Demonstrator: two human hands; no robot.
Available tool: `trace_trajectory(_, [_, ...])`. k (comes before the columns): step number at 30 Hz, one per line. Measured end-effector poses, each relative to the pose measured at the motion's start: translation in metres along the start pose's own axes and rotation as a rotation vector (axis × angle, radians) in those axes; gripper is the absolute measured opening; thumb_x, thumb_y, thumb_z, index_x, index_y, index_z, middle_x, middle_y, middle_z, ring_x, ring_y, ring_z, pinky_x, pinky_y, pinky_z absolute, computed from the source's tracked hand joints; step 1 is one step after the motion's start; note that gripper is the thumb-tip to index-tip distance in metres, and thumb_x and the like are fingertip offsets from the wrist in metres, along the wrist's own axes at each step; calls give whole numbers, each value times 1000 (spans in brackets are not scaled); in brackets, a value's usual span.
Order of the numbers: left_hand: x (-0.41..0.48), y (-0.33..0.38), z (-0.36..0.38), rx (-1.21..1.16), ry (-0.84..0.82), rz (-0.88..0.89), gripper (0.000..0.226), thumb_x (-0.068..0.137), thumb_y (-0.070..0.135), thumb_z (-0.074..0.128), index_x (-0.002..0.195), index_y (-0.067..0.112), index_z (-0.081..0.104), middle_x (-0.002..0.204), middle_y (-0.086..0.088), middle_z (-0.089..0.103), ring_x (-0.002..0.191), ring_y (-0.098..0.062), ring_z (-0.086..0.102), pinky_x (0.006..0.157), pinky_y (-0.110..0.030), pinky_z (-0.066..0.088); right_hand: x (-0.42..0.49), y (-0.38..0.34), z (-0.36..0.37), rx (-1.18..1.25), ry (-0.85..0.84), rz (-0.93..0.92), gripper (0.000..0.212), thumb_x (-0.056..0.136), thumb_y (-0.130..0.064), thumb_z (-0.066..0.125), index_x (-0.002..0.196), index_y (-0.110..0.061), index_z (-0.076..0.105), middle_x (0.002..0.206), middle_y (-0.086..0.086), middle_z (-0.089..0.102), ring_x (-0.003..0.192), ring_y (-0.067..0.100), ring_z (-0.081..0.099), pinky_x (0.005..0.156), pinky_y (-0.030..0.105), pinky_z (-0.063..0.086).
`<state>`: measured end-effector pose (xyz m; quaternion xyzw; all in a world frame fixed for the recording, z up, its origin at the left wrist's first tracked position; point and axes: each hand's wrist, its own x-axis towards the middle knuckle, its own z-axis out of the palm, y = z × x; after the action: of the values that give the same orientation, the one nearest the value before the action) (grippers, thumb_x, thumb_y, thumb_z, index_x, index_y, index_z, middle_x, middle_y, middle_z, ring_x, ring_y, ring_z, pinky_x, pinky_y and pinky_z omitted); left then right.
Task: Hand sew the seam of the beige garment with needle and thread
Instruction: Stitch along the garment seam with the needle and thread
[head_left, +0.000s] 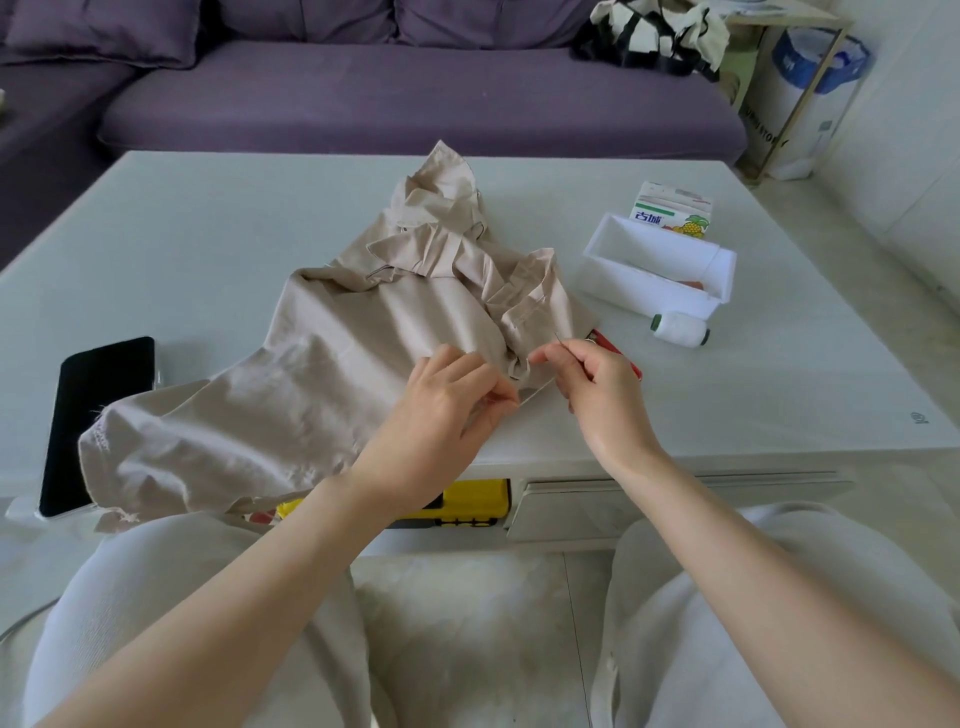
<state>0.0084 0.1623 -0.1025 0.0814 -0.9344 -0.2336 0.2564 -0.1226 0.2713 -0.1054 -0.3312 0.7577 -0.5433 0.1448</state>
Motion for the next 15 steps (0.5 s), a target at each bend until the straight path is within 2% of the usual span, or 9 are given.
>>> trace_trajectory(3, [-3, -5, 0, 0, -146, -7, 10, 92, 22, 57, 90, 16, 66, 83, 20, 48, 84, -9, 44, 79, -23, 33, 2, 3, -1, -93, 19, 2, 27, 98, -27, 47, 83, -24, 69, 59, -12, 53, 60, 1, 48, 61, 14, 36])
trace_trajectory(6, [-6, -4, -3, -119, -256, -113, 8, 92, 20, 59, 97, 17, 65, 84, 23, 50, 84, -1, 49, 79, -20, 39, 3, 4, 0, -147, 49, -21, 27, 98, -30, 46, 81, -28, 67, 62, -11, 56, 62, -1, 51, 58, 14, 35])
trace_trajectory(8, [-7, -1, -6, -165, -188, -171, 10, 90, 18, 62, 100, 16, 60, 89, 21, 50, 87, 0, 49, 76, -15, 40, 4, 3, -1, -186, 105, -59, 28, 99, -29, 46, 82, -25, 67, 53, -15, 53, 58, 0, 50, 56, 17, 32])
trace_trajectory(11, [-8, -6, -8, -16, -12, -200, 26, 81, 18, 69, 95, 18, 47, 90, 9, 45, 82, -8, 42, 75, -20, 34, 4, -2, 0, -269, 152, -193, 22, 99, -25, 48, 88, -18, 66, 49, -19, 48, 56, -4, 49, 54, 15, 28])
trace_trajectory(13, [-11, -12, -8, 86, -44, -268, 38, 75, 23, 71, 94, 19, 39, 94, 4, 41, 86, -15, 38, 78, -20, 26, 1, -6, 3, -301, 78, -302, 8, 93, -21, 59, 95, -16, 65, 58, -23, 42, 64, -13, 49, 57, 10, 34])
trace_trajectory(15, [-14, -16, -6, 153, -134, -333, 45, 73, 30, 71, 95, 21, 34, 98, 4, 37, 91, -15, 35, 79, -19, 21, -2, -4, 7, -367, -51, -381, 20, 84, -15, 70, 103, -14, 64, 72, -27, 38, 70, -14, 47, 64, 5, 38])
